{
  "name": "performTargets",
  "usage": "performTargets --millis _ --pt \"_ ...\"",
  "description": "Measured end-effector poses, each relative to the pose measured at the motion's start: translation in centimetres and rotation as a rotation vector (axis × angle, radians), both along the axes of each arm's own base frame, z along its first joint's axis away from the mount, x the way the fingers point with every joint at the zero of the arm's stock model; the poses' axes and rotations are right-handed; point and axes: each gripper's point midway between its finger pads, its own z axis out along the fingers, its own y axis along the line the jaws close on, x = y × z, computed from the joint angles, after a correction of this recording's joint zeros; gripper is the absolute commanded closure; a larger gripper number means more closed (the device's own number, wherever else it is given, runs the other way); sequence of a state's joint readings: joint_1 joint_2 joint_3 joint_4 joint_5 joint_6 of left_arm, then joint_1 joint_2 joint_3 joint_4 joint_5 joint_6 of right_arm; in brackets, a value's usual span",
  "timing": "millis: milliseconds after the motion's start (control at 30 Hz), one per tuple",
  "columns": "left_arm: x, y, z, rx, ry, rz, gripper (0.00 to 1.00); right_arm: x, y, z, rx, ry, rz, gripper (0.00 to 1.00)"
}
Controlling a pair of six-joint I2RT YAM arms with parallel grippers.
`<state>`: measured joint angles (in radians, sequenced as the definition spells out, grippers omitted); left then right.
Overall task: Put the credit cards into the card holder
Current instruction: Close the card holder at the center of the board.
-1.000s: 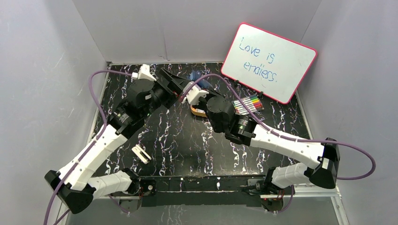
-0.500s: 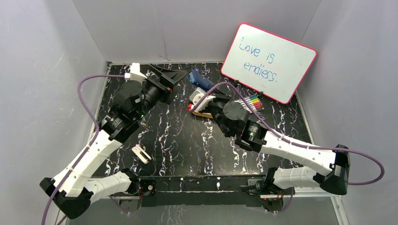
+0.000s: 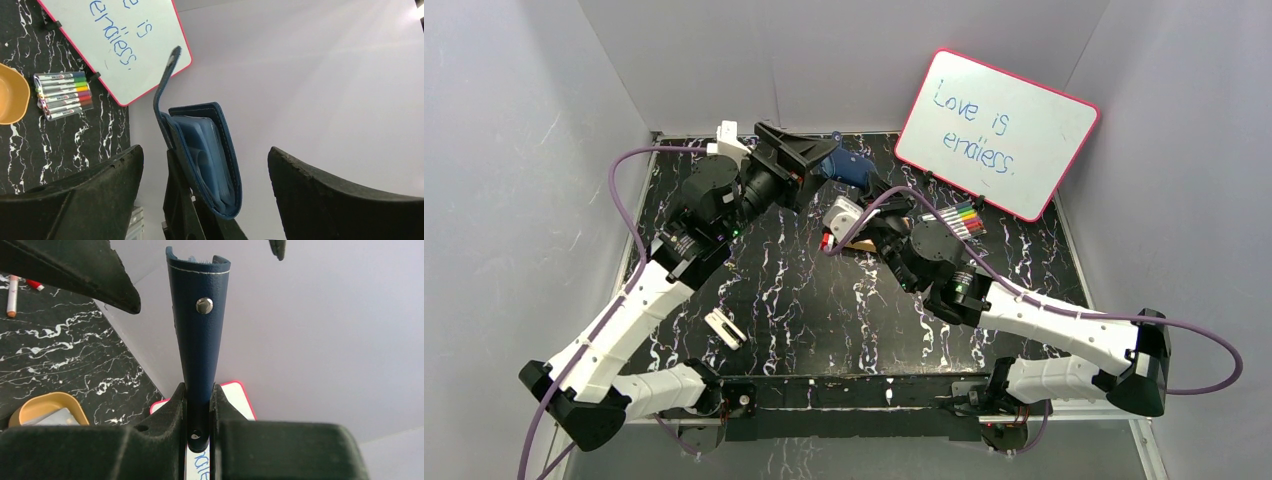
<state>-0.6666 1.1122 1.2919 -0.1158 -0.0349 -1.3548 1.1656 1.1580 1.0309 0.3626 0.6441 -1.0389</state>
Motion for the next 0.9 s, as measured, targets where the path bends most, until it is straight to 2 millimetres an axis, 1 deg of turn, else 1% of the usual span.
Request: performTargets --millis 67,167,267,367,533,700,900 --pt "0.0 0.0 0.3 -0.006 -0.006 -0.003 0.12 0.0 -0.1 0.4 -0.008 -0.026 -0.005 1.0" --pt "0.1 -0.3 0.0 -0.002 0.004 -0.007 0.16 0.1 -0.2 0.8 -0.027 -0.066 -0.014 1.0" --pt "0.4 -0.6 -0.7 0.01 0.022 -0.01 0.25 0.1 -0.2 1.1 -0.046 -0.098 -0.022 1.0" --pt "0.7 -0.8 -1.5 0.022 0.042 -0.011 0.34 0.2 -0.2 1.0 -0.083 -0.126 -0.031 1.0" --pt "1.0 -1.1 -1.7 0.034 0.056 -0.013 0.45 0.4 0.2 0.8 -0.138 -0.165 -0.038 1.0" --pt "0.8 -1.0 -1.5 0.055 0.056 -0.015 0.52 0.3 0.1 1.2 -0.197 -0.235 -0.051 1.0" --pt "0.7 -0.7 -1.9 0.089 0.066 -0.012 0.57 0.3 0.0 1.3 -0.257 -0.277 -0.065 1.0"
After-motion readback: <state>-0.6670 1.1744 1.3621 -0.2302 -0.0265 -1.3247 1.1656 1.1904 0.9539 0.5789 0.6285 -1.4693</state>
